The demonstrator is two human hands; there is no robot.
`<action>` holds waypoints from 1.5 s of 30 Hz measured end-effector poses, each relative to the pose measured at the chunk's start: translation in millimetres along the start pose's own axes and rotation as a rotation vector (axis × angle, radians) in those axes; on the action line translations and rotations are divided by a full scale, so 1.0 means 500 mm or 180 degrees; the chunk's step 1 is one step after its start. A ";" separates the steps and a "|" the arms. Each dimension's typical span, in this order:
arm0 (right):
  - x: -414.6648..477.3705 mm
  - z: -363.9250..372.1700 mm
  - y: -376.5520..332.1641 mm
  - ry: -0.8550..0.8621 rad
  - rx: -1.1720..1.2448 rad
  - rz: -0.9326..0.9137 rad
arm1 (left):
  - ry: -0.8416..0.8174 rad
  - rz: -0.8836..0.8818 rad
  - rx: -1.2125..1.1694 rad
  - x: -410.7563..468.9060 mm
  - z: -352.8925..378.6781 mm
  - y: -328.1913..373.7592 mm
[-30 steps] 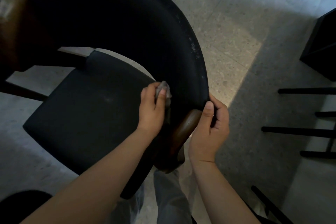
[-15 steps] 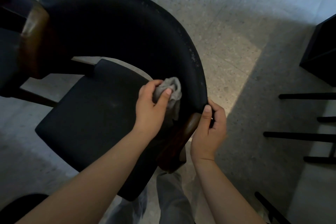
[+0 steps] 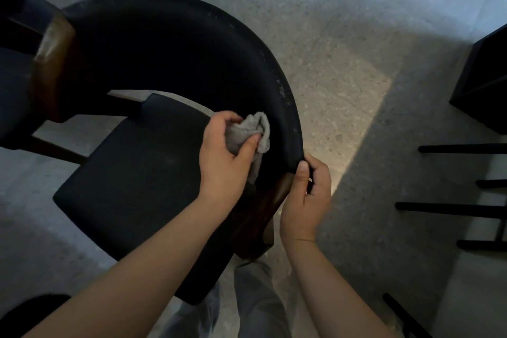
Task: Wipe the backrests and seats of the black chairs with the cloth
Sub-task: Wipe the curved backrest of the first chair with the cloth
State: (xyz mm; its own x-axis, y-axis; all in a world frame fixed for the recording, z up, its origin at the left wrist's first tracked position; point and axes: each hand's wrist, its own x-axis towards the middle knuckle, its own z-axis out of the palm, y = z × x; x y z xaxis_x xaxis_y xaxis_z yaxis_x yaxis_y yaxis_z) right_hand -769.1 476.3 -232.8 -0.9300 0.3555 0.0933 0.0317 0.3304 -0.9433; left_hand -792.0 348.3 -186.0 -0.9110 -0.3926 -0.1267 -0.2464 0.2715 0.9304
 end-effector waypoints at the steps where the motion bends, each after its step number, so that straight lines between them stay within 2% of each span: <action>1: 0.001 -0.001 -0.001 -0.0032 0.0011 0.0004 | -0.0028 0.0141 0.0020 0.004 -0.001 0.016; 7: 0.000 -0.007 -0.004 -0.0038 0.0038 0.0068 | -0.0394 0.0496 0.0152 0.014 0.038 0.063; 10: 0.001 -0.008 0.000 -0.0065 0.0010 0.0090 | -0.0416 0.0581 0.0251 0.012 0.059 0.052; 15: 0.002 -0.011 0.000 -0.0174 0.0003 0.0034 | -0.0372 0.0400 0.0312 0.020 0.079 0.050; 25: 0.002 -0.012 0.005 -0.0222 -0.0049 -0.0011 | -0.0521 0.0599 0.0628 0.051 0.068 0.054; 28: 0.003 -0.012 0.004 -0.0216 -0.0042 -0.0019 | -0.0350 0.0649 0.0741 0.051 0.074 0.054; 31: 0.005 -0.013 0.005 -0.0205 -0.0064 -0.0078 | 0.0089 0.0548 0.0427 0.045 0.080 0.040; 34: 0.003 -0.010 0.010 -0.0184 -0.0098 -0.0105 | 0.0614 -0.0072 0.0136 0.044 0.055 -0.003; 36: 0.002 -0.007 0.012 -0.0162 -0.0094 -0.0121 | 0.0668 -0.0294 0.0004 0.043 0.032 -0.026; 41: 0.002 -0.004 0.013 -0.0130 -0.0040 -0.0166 | 0.0184 0.0366 0.0073 0.016 0.068 -0.005; 45: 0.003 -0.003 0.013 -0.0141 -0.0083 -0.0194 | 0.0316 0.0604 0.0211 0.014 0.103 -0.035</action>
State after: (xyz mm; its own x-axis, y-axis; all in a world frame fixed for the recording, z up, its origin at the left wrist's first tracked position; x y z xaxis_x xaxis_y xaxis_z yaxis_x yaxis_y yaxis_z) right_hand -769.9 480.3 -238.1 -0.9458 0.2952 0.1355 -0.0165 0.3732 -0.9276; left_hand -811.0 386.1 -220.7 -0.9068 -0.4126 0.0860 -0.0979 0.4047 0.9092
